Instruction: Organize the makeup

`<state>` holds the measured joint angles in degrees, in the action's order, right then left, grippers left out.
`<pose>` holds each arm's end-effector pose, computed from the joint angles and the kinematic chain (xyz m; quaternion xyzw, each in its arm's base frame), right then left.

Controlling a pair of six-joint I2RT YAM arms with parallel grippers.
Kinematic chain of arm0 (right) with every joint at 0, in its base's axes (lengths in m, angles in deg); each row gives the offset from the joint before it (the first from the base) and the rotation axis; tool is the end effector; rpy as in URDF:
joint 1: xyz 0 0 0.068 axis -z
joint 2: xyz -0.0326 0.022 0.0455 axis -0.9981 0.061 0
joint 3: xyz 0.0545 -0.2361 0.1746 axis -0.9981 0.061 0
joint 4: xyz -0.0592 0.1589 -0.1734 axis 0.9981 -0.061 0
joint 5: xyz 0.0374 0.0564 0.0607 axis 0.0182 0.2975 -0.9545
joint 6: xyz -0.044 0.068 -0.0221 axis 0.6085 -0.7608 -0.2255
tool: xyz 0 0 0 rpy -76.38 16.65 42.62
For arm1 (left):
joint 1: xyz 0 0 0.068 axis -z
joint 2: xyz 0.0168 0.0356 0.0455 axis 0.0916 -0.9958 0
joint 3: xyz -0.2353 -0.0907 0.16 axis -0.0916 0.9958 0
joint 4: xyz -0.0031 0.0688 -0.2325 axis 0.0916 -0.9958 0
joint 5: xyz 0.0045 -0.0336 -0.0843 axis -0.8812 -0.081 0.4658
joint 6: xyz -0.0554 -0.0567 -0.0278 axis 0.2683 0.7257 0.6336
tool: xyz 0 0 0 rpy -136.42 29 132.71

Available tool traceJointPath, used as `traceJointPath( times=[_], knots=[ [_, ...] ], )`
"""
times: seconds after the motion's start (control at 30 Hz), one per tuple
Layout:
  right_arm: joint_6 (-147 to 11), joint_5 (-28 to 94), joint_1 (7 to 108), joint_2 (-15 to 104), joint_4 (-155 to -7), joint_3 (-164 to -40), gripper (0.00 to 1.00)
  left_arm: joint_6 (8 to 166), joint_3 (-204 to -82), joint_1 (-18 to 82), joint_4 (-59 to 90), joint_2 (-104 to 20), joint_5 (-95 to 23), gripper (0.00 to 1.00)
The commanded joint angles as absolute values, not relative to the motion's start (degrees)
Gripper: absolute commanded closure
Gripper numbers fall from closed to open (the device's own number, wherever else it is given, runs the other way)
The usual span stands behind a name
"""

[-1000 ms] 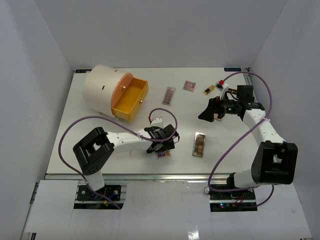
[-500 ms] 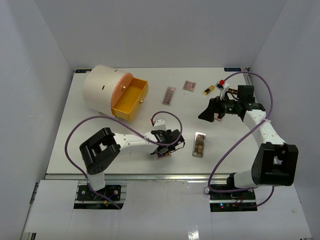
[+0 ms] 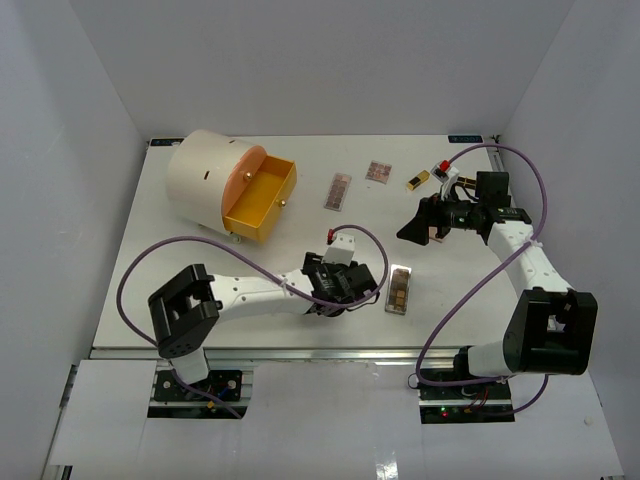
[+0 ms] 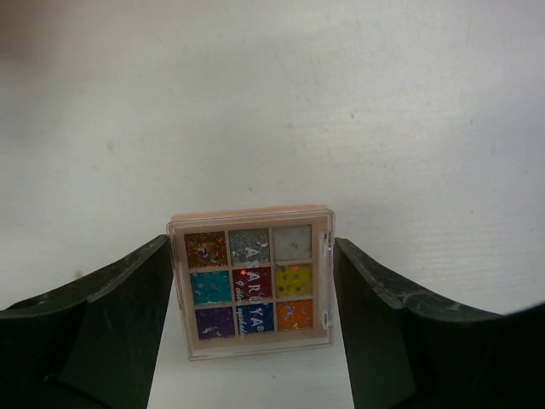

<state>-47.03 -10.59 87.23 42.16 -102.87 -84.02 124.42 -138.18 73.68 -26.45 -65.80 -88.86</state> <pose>0.2835 0.0539 0.2904 -0.2675 0.8024 0.3489 0.4036 0.1689 -0.2864 0.2130 0.0983 0.9103 0.0711 0.3957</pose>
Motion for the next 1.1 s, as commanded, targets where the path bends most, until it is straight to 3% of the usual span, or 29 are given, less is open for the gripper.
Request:
traceJointPath(
  times=[0.0,0.17,0.63,1.07],
  knots=[
    [-45.82,-12.16,87.47,40.51,-101.6,-83.55,0.02,112.09,-142.78,71.09,-28.14,-58.93,-100.52,0.98],
    [-45.72,-12.3,87.47,40.59,-101.55,-83.45,0.02,103.99,-146.41,65.53,-24.81,-57.18,-105.61,0.98],
    [-45.44,-12.43,87.47,40.63,-101.67,-83.02,0.02,73.4,-153.47,50.74,1.92,-57.7,-102.86,0.93],
    [-45.1,-12.26,87.56,40.86,-101.69,-83.02,0.02,64.44,-154.69,43.45,12.53,-62.78,-99.24,0.85]
  ],
)
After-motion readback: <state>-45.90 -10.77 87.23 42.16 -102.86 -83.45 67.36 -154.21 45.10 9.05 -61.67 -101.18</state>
